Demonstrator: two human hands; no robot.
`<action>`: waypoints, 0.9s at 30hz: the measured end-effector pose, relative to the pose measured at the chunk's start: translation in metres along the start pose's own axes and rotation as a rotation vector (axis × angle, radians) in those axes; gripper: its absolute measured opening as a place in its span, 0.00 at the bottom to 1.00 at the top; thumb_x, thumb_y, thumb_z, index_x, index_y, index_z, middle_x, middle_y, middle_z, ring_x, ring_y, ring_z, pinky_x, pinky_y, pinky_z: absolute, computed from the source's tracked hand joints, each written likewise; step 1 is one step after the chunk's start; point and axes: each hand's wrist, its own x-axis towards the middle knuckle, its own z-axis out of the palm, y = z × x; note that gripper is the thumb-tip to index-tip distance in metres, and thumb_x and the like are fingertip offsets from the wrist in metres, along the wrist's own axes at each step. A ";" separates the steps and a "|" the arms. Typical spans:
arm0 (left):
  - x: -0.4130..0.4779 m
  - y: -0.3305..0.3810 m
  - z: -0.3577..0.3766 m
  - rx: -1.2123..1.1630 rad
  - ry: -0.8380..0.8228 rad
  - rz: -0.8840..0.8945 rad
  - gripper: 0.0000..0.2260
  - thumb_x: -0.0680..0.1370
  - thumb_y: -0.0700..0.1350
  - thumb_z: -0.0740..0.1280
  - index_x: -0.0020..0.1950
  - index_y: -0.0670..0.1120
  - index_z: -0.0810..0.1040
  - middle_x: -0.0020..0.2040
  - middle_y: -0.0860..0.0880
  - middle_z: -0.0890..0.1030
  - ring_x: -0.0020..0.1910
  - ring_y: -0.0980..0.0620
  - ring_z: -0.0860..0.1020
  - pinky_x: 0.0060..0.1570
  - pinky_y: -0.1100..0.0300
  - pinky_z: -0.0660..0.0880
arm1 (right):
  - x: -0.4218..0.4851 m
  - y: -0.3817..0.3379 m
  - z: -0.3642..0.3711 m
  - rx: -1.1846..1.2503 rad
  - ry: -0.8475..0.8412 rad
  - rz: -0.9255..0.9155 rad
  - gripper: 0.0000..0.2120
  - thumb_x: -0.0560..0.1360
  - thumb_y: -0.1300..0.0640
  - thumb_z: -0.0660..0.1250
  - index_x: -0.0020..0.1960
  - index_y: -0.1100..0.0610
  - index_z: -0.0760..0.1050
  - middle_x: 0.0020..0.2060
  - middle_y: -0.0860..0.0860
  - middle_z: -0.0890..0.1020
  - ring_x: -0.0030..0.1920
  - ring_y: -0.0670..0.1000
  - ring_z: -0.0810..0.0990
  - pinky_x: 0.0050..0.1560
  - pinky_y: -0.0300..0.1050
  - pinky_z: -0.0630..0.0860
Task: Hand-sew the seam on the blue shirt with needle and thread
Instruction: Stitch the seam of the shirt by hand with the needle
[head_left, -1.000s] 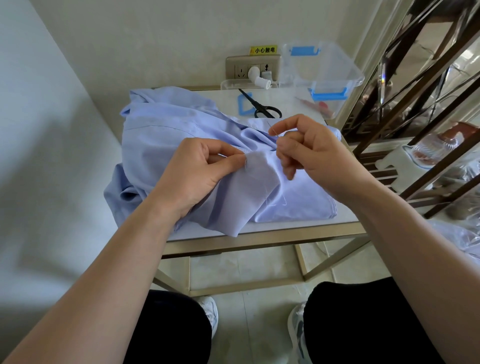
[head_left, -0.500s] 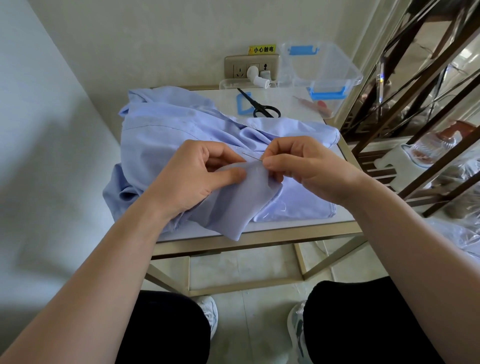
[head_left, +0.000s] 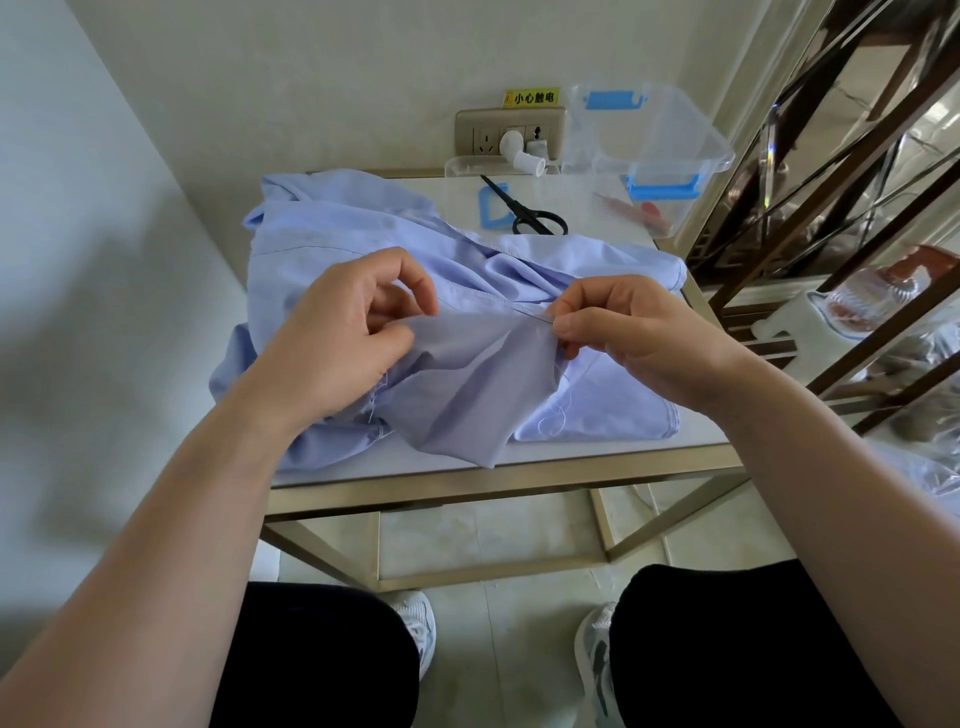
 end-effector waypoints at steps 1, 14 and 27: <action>0.000 0.001 0.002 0.065 0.026 0.044 0.20 0.70 0.26 0.58 0.40 0.52 0.76 0.35 0.49 0.79 0.30 0.46 0.71 0.33 0.60 0.67 | 0.000 0.000 0.000 0.001 0.000 0.000 0.09 0.71 0.59 0.66 0.45 0.65 0.78 0.40 0.60 0.79 0.42 0.53 0.77 0.53 0.46 0.74; -0.002 0.007 0.022 0.363 -0.057 0.231 0.19 0.62 0.66 0.70 0.44 0.55 0.77 0.53 0.61 0.74 0.51 0.56 0.75 0.48 0.56 0.75 | -0.001 -0.001 0.002 0.040 0.064 -0.006 0.08 0.70 0.57 0.66 0.45 0.63 0.79 0.38 0.55 0.79 0.41 0.49 0.77 0.50 0.42 0.75; 0.000 0.012 0.018 -0.136 0.089 0.074 0.07 0.71 0.40 0.76 0.35 0.46 0.81 0.32 0.48 0.80 0.34 0.53 0.72 0.37 0.66 0.70 | -0.009 -0.009 0.004 0.021 0.049 -0.063 0.02 0.70 0.64 0.64 0.40 0.62 0.75 0.41 0.58 0.81 0.40 0.47 0.80 0.50 0.39 0.77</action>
